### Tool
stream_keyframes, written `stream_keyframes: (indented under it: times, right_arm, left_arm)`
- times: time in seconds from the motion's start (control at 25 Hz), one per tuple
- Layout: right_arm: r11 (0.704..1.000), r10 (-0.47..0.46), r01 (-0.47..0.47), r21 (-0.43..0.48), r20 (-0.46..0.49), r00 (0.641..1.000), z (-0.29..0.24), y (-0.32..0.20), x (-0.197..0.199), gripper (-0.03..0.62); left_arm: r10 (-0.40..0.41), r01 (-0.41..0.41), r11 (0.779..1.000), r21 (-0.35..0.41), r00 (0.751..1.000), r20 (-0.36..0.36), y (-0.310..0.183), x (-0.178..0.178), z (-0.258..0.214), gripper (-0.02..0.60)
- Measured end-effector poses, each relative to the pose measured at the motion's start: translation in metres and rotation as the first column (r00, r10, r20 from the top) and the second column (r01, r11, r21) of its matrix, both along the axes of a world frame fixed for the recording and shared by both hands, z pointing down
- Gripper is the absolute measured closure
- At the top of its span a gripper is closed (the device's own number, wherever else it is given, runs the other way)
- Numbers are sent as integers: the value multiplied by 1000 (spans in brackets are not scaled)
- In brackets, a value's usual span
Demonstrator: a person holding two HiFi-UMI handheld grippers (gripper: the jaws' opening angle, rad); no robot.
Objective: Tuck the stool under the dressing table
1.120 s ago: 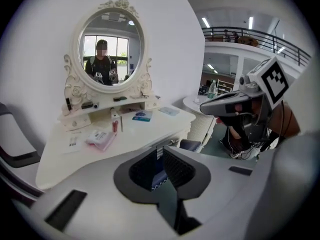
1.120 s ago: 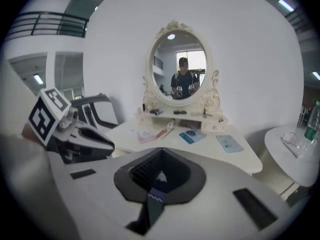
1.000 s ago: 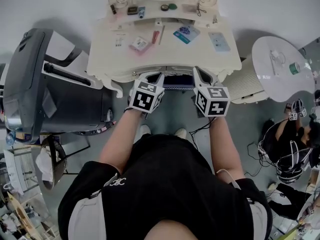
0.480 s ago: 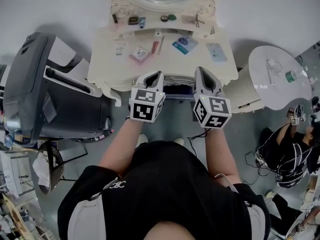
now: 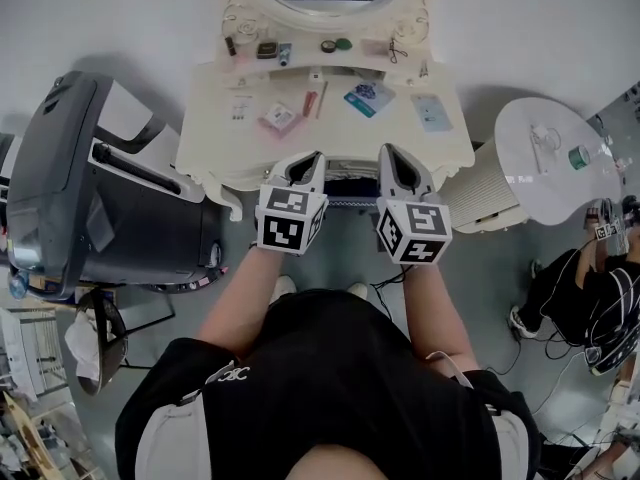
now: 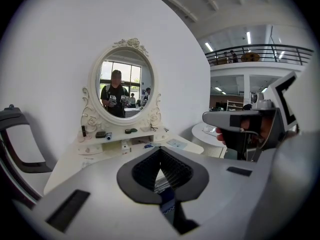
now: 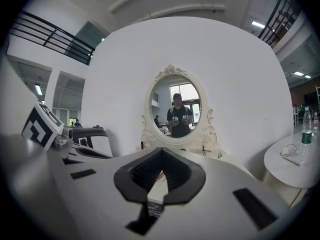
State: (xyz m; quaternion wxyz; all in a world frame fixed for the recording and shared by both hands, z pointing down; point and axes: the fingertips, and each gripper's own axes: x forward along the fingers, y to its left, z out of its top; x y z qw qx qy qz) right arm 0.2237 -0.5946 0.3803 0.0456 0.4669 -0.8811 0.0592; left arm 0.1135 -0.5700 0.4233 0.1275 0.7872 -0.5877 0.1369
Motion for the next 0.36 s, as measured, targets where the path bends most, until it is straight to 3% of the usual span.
stream_keyframes:
  times: [0.36]
  right_arm:
    - [1000, 1, -2, -10, -14, 1000, 5, 1, -3, 585]
  left_arm:
    - [4, -4, 1000, -11, 1000, -2, -2, -1, 3, 574]
